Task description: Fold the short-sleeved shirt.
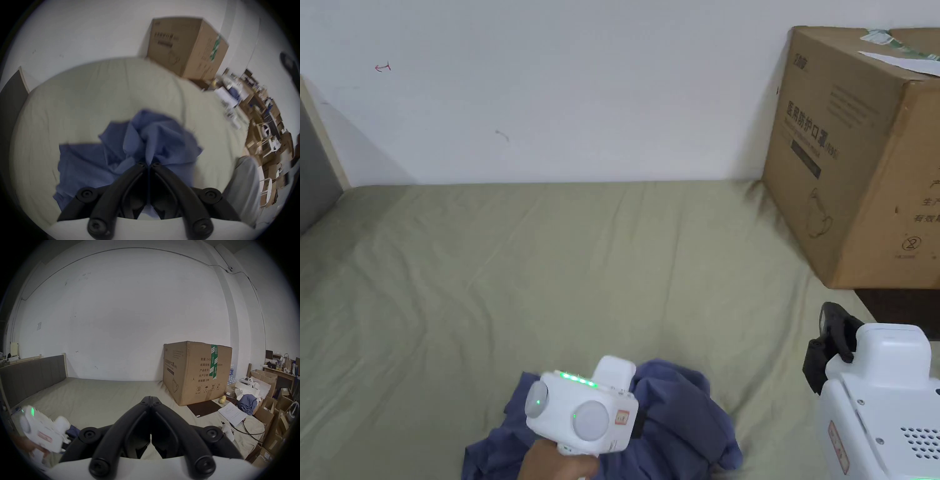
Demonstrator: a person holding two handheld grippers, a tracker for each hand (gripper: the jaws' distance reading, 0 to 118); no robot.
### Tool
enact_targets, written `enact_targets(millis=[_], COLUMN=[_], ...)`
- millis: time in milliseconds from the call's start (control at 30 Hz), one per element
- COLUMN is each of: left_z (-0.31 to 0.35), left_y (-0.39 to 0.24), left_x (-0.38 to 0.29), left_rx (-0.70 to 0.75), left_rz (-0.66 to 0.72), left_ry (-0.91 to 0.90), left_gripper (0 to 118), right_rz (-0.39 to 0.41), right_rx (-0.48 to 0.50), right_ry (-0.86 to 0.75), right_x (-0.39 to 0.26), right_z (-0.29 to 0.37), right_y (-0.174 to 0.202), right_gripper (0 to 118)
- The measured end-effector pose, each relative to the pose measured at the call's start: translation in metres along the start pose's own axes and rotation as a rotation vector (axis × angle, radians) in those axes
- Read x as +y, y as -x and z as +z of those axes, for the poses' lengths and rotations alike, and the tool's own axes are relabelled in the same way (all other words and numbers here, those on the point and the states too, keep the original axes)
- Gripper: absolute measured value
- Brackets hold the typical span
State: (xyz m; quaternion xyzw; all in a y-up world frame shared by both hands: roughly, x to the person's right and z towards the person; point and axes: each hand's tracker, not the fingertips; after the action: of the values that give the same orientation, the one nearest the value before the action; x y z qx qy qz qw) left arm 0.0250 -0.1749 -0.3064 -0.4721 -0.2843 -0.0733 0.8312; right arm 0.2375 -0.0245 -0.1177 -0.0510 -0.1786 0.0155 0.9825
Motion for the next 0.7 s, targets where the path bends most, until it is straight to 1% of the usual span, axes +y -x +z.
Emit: enact_targets(millis=[67, 133, 200, 233, 267, 300, 367, 400, 467, 533, 700], left_z=[-0.022, -0.038, -0.038, -0.034, -0.030, -0.021, -0.005, 0.007, 0.034, 0.066, 0.146], left_y=[0.004, 0.007, 0.008, 0.008, 0.009, 0.008, 0.009, 0.011, 0.016, 0.022, 0.039], left_x=[-0.011, -0.021, -0.027, -0.028, -0.027, -0.025, -0.021, -0.018, -0.010, -0.002, 0.009], left_rx=[0.055, 0.092, 0.081, 0.062, 0.063, 0.059, 0.071, 0.051, 0.017, 0.021, 0.122], left_rz=[0.010, 0.020, 0.041, 0.073, 0.089, 0.096, 0.117, 0.132, 0.150, 0.151, 0.136], left_ry=[0.064, 0.087, 0.078, 0.054, 0.029, 0.021, -0.016, -0.067, -0.166, -0.256, -0.529], left_gripper=[2, 2, 4, 7, 19, 39, 86, 95, 96, 96, 96], right_rz=[0.000, 0.000, 0.001, 0.004, 0.006, 0.009, 0.009, 0.007, 0.006, 0.006, 0.005], right_rx=[0.001, 0.002, 0.002, 0.003, 0.003, 0.001, 0.001, 0.002, 0.000, 0.001, 0.007], right_ry=[0.013, 0.024, 0.031, 0.034, 0.035, 0.035, 0.034, 0.030, 0.023, 0.013, -0.023], right_x=[-0.004, -0.007, -0.008, -0.009, -0.009, -0.009, -0.007, -0.006, -0.004, 0.000, 0.012], right_z=[-0.003, -0.005, -0.005, -0.006, -0.006, -0.006, -0.005, -0.004, -0.002, 0.000, 0.006], right_y=[0.001, 0.002, 0.002, 0.002, 0.002, 0.002, 0.002, 0.003, 0.004, 0.005, 0.011], right_gripper=[0, 0, 0, 0, 0, 0, 0, 0, 0, 0, 0])
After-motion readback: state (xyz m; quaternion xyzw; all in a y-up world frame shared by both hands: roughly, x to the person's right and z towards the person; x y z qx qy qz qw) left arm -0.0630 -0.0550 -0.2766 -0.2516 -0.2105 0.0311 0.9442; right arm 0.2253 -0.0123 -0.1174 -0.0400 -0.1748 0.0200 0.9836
